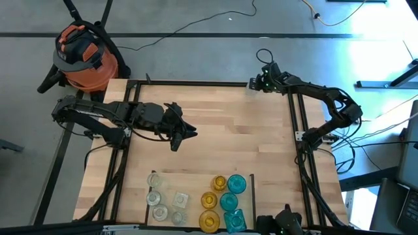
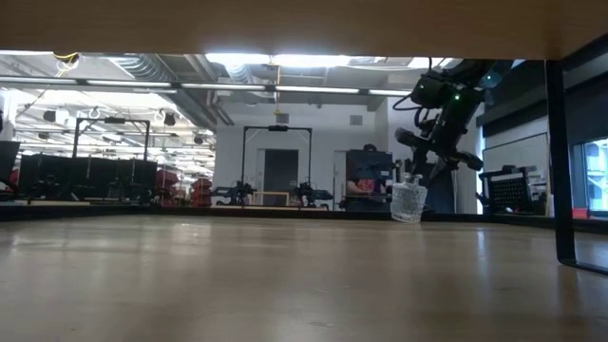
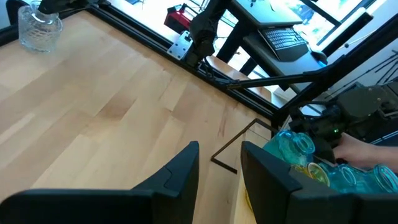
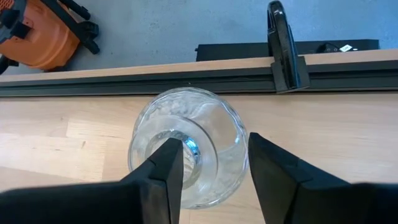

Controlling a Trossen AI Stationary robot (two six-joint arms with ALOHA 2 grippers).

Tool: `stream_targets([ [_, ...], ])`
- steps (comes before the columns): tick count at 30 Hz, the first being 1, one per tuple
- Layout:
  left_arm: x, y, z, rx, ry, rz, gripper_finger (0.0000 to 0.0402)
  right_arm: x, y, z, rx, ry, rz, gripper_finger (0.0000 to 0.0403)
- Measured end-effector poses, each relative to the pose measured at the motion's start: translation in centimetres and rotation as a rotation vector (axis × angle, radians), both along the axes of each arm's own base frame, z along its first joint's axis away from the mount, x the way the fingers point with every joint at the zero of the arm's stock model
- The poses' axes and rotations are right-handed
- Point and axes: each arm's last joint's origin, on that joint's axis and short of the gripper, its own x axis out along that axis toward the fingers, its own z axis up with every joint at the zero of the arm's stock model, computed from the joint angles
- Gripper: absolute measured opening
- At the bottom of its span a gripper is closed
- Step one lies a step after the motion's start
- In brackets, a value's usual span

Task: Sort vases onto shelf
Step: Put the transparent vase on the shelf aligned with the other transparent vase

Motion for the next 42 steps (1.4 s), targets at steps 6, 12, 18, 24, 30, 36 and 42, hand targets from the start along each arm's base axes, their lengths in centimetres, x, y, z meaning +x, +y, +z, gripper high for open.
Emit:
stream_targets([
  [6,0.00,0.00,-0.01,0.001,0.000,0.000,0.0112,0.04,-0.10,0.08,-0.026,0.014,0.030,0.0142],
  [12,0.00,0.01,-0.01,0.001,0.000,0.003,0.0112,0.04,-0.15,0.14,-0.052,0.037,0.058,0.0142],
  [18,0.00,0.02,-0.01,0.000,0.000,0.008,0.0112,0.08,-0.21,0.20,-0.065,0.041,0.069,0.0118],
  [24,0.00,0.02,-0.01,0.003,0.000,0.007,0.0112,0.11,-0.22,0.32,-0.069,0.035,0.071,0.0028],
  [30,0.00,0.02,-0.01,0.006,0.000,0.006,0.0112,0.11,-0.20,0.38,-0.067,0.030,0.076,0.0025],
  [36,0.00,0.02,-0.02,0.006,0.001,0.006,0.0112,0.00,-0.14,0.36,-0.025,0.000,0.106,0.0007],
  [42,-0.01,0.02,-0.02,0.006,0.002,0.006,0.0112,-0.27,0.02,0.24,0.048,-0.044,0.130,0.0007],
])
